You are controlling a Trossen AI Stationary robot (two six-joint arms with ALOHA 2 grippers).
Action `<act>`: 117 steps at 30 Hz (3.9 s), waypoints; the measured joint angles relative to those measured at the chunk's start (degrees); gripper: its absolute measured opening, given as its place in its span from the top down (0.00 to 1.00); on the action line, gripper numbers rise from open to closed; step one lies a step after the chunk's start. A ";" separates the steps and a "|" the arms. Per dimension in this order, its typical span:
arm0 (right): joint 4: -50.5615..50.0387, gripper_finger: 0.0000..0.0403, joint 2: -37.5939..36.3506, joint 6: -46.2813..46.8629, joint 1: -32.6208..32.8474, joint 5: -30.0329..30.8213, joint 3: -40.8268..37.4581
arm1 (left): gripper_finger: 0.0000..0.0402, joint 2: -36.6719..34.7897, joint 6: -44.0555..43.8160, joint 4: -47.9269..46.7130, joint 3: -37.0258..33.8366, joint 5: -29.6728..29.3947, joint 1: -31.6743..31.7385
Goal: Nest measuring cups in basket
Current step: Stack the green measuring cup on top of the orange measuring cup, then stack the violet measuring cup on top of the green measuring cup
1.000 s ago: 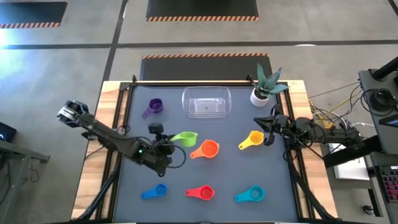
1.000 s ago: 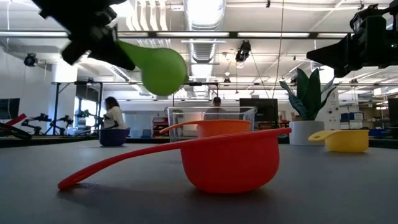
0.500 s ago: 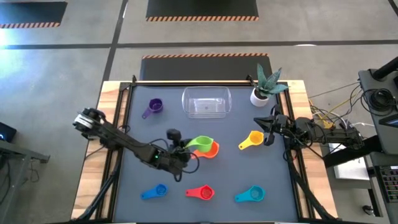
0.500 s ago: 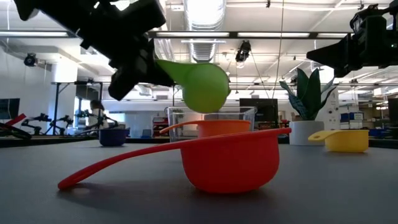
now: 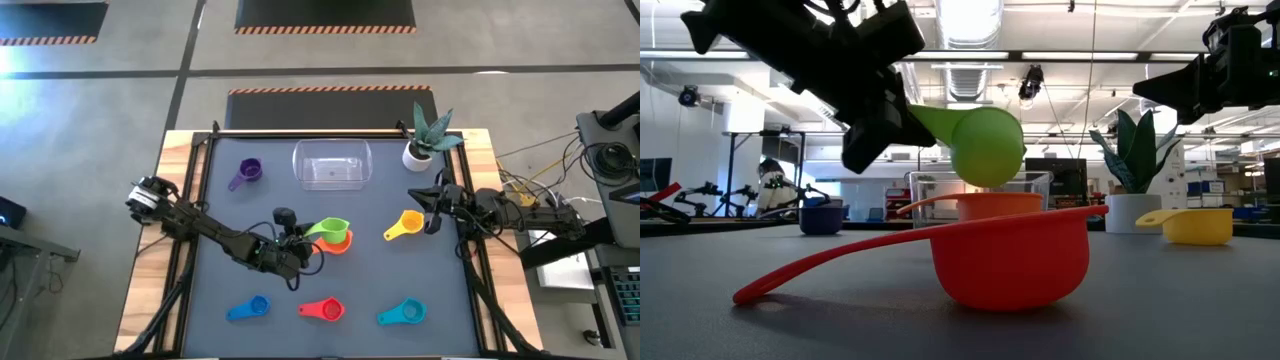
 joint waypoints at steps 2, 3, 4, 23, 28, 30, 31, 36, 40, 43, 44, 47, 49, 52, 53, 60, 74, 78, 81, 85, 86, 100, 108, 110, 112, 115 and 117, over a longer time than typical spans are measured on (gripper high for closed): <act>0.00 0.98 0.00 -0.02 0.00 0.00 0.00 | 1.00 0.40 0.00 2.15 0.00 0.00 0.13; 0.00 0.98 0.00 0.00 -0.02 0.00 0.00 | 1.00 0.52 0.12 3.01 0.00 0.02 0.15; 0.00 0.98 0.00 0.00 -0.02 0.00 0.01 | 1.00 0.57 0.31 3.57 0.00 0.04 0.15; 0.00 0.98 0.00 -0.01 0.00 0.00 0.02 | 0.96 0.91 -2.73 3.90 0.83 3.30 0.28; 0.00 0.98 0.00 0.00 -0.02 0.01 0.01 | 0.87 2.70 -3.17 3.78 0.84 2.40 0.39; 0.00 0.98 0.00 0.00 0.00 0.03 0.01 | 0.83 3.47 -3.19 3.81 0.98 2.42 0.39; 0.00 0.98 0.00 0.00 -0.01 0.03 0.01 | 0.81 3.82 -3.19 3.84 1.12 2.42 0.37; 0.00 0.98 0.00 0.00 -0.01 0.01 0.00 | 0.71 4.78 -2.32 2.87 2.76 2.45 0.10; 0.00 0.98 0.00 0.00 0.00 0.02 0.00 | 0.65 4.65 -3.07 -3.51 5.79 5.27 -0.78; 0.00 0.98 0.00 -0.01 -0.01 0.01 0.02 | 0.60 4.38 -7.97 -13.88 10.47 9.30 -1.32; 0.00 0.98 0.00 0.00 -0.01 0.00 0.00 | 0.58 4.38 -10.22 -17.72 12.17 10.69 -1.40; 0.00 0.98 0.02 0.00 0.00 0.00 0.00 | 0.54 4.36 -16.26 -29.10 16.34 13.77 -1.74; 0.00 0.98 0.02 0.00 -0.02 0.03 0.00 | 0.51 4.31 -19.39 -34.46 18.41 13.94 -2.24; -0.01 0.98 0.02 0.00 0.00 0.00 0.00 | 0.48 4.05 -21.67 -38.92 21.66 13.56 -3.66; 0.00 0.98 0.02 0.00 -0.01 0.01 0.01 | 0.47 3.77 -21.67 -39.46 22.78 13.51 -4.20; 0.00 0.98 0.02 -0.02 0.00 0.00 0.00 | 0.47 -5.23 -21.26 -43.52 20.00 10.87 -4.41; 0.00 0.98 0.02 0.00 0.00 0.70 0.00 | 0.55 -39.40 -33.60 -41.08 -9.76 29.85 19.21; 0.00 0.98 0.02 0.00 0.00 0.83 0.00 | 0.55 -46.45 -32.46 -41.28 -13.11 38.43 31.28; 0.00 0.98 0.02 -0.01 0.00 0.86 0.02 | 0.55 -49.07 -30.66 -42.35 -14.35 41.22 39.97; 0.00 0.98 0.02 0.00 0.00 0.86 0.02 | 0.53 -48.68 -26.98 -44.65 -14.97 42.63 50.15; 0.00 0.98 0.02 0.00 0.00 0.86 0.02 | 0.52 -48.18 -25.56 -45.03 -14.97 43.49 52.07; 0.00 0.98 0.02 0.00 0.00 0.86 0.01 | 0.22 -31.42 -19.07 -46.54 -13.64 44.11 57.00; 0.00 0.98 0.02 0.00 0.00 0.86 0.02 | 0.24 -22.85 -14.97 -44.56 -13.57 44.65 60.70; 0.00 0.98 0.02 0.00 0.00 0.86 0.01 | 0.25 -21.36 -13.40 -44.03 -13.55 47.63 61.66; 0.00 0.98 0.02 0.00 0.00 0.87 0.02 | 0.28 -20.35 -11.93 -42.64 -13.44 51.21 62.61; 0.00 0.98 0.02 0.00 0.00 0.86 0.02 | 0.33 -19.24 -10.40 -39.74 -13.46 55.26 63.82; 0.00 0.98 0.02 -0.01 0.00 0.87 0.01 | 0.39 -18.57 -10.13 -39.08 -13.46 55.98 64.27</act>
